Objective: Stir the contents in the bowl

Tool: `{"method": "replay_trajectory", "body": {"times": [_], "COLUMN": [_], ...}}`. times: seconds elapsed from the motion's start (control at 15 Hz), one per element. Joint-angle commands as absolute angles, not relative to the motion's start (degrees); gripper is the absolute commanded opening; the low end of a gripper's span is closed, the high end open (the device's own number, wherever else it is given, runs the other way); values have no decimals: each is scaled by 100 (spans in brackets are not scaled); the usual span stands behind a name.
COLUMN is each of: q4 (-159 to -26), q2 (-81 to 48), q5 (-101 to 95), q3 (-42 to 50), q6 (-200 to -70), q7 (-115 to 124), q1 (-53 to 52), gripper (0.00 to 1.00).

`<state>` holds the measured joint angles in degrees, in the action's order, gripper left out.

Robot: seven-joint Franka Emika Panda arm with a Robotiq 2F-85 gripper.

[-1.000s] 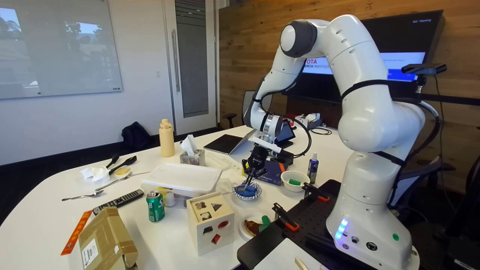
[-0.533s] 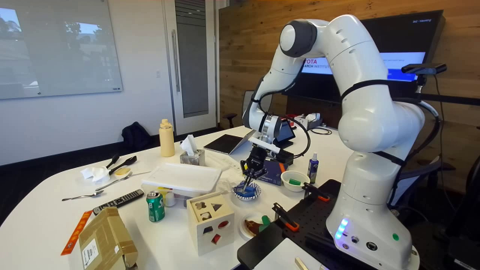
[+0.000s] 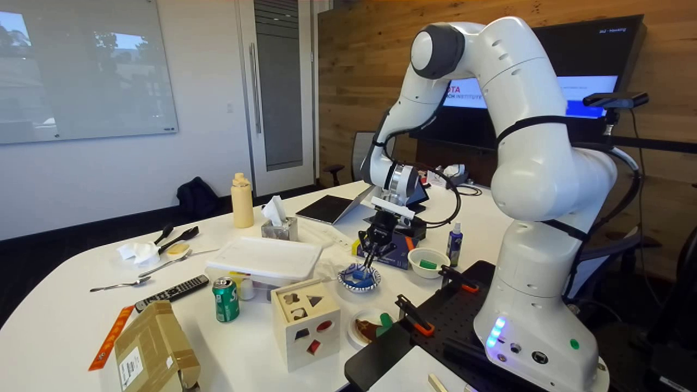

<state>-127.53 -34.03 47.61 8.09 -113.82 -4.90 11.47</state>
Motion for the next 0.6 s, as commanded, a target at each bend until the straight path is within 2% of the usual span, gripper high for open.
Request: {"method": "replay_trajectory", "body": {"times": [0.0,0.53], "q4": [-12983,-12916], "q2": [-3112,-3139], "q5": [4690,4802], "q3": [842,543], "q6": [-11620,-11786], "q7": [-396,-791], "q1": [1074,1072], "gripper": [2,2]}}
